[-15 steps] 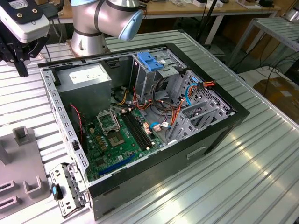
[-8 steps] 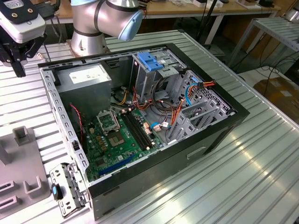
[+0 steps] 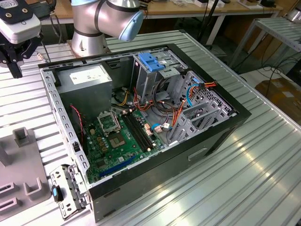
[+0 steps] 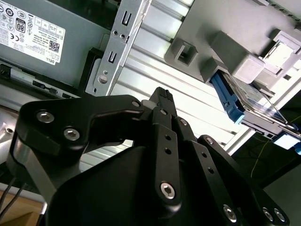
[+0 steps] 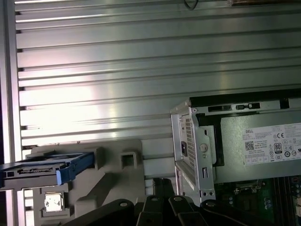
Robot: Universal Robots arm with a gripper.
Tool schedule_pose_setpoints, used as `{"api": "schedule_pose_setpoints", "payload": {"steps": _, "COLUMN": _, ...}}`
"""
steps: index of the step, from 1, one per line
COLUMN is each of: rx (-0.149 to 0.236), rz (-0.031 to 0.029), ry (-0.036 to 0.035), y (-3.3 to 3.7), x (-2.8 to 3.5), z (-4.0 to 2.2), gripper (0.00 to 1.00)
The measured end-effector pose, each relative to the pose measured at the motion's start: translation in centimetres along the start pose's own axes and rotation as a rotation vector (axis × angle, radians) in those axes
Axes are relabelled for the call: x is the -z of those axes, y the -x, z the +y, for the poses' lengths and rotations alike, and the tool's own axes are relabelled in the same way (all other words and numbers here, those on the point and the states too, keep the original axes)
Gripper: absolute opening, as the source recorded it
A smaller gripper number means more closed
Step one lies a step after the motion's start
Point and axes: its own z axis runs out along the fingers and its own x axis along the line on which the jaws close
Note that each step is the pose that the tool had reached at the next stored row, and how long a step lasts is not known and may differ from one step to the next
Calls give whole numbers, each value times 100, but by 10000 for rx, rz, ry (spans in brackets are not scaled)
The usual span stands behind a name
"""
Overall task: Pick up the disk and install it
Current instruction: 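Reach for the disk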
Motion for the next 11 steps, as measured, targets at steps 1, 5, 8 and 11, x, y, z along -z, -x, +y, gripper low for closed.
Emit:
{"api": "schedule_pose_setpoints", "payload": {"steps": 1, "rx": -1, "rz": 0, "ry": 0, "y": -8, "x": 0, "z": 1, "gripper": 11}}
{"api": "schedule_pose_setpoints", "payload": {"steps": 5, "rx": -7, "rz": 0, "ry": -1, "y": -41, "x": 1, "z": 5, "gripper": 11}}
{"api": "schedule_pose_setpoints", "payload": {"steps": 8, "rx": -9, "rz": 0, "ry": -1, "y": -61, "x": 1, "z": 7, "gripper": 11}}
{"api": "schedule_pose_setpoints", "payload": {"steps": 11, "rx": -14, "rz": 0, "ry": -1, "y": -98, "x": 2, "z": 16, "gripper": 11}}
